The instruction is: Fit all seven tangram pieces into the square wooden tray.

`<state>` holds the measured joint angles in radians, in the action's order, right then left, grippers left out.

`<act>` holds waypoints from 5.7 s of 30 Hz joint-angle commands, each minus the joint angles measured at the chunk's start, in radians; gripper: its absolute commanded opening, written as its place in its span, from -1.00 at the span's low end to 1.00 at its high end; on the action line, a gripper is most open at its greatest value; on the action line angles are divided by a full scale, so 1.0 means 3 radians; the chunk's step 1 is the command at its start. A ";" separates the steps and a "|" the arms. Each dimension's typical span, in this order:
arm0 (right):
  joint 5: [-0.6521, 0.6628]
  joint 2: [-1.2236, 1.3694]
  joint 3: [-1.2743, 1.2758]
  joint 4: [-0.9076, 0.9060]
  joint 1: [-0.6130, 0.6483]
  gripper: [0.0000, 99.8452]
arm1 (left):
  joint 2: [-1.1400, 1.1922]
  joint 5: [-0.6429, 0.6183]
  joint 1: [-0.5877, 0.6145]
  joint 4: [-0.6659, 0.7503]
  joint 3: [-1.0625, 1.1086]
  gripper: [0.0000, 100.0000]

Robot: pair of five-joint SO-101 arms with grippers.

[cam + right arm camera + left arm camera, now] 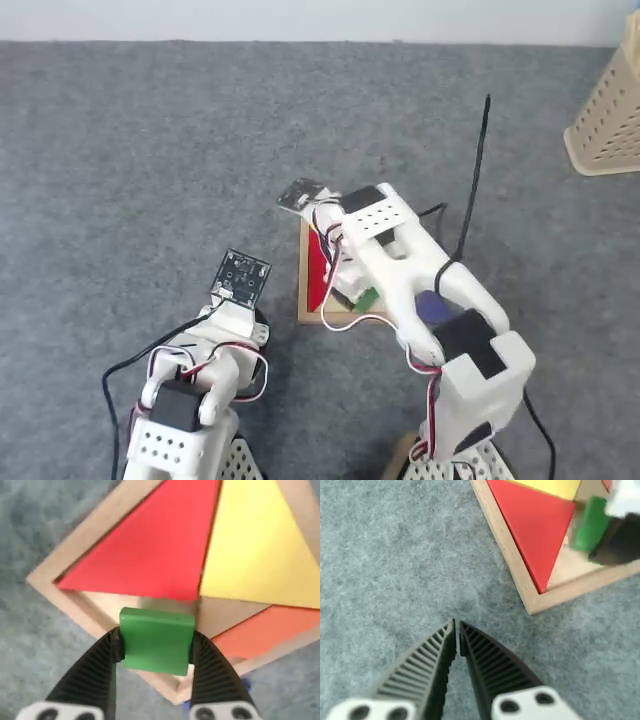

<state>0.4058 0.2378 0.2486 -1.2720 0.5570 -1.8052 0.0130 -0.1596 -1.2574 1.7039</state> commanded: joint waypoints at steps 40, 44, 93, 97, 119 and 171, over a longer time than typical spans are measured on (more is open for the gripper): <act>-0.0148 -0.0033 -0.0169 0.0090 0.0038 -0.59 | -0.0066 -0.0026 0.0000 -0.0020 -0.0064 -0.98; -0.0148 -0.0033 -0.0169 0.0084 0.0043 -0.48 | -0.0066 -0.0026 0.0000 -0.0020 -0.0064 -0.98; -0.0312 -0.0090 0.0128 0.0448 -0.0478 -0.95 | -0.0066 -0.0026 0.0000 -0.0020 -0.0064 -0.98; -0.0312 -0.0013 0.0026 0.0448 -0.0575 -0.95 | -0.0066 -0.0026 0.0000 -0.0020 -0.0064 -0.98; -0.0010 -0.2115 0.0665 -0.0678 -0.1803 -0.84 | -0.0066 -0.0026 0.0000 -0.0020 -0.0064 -0.98; 0.0276 -0.0908 0.1008 0.0299 -0.3005 -0.99 | -0.0066 -0.0026 0.0000 -0.0020 -0.0064 -0.98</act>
<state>0.5593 -0.0261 0.6475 -1.1523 -0.4158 -1.8052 0.0130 -0.1596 -1.2574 1.7039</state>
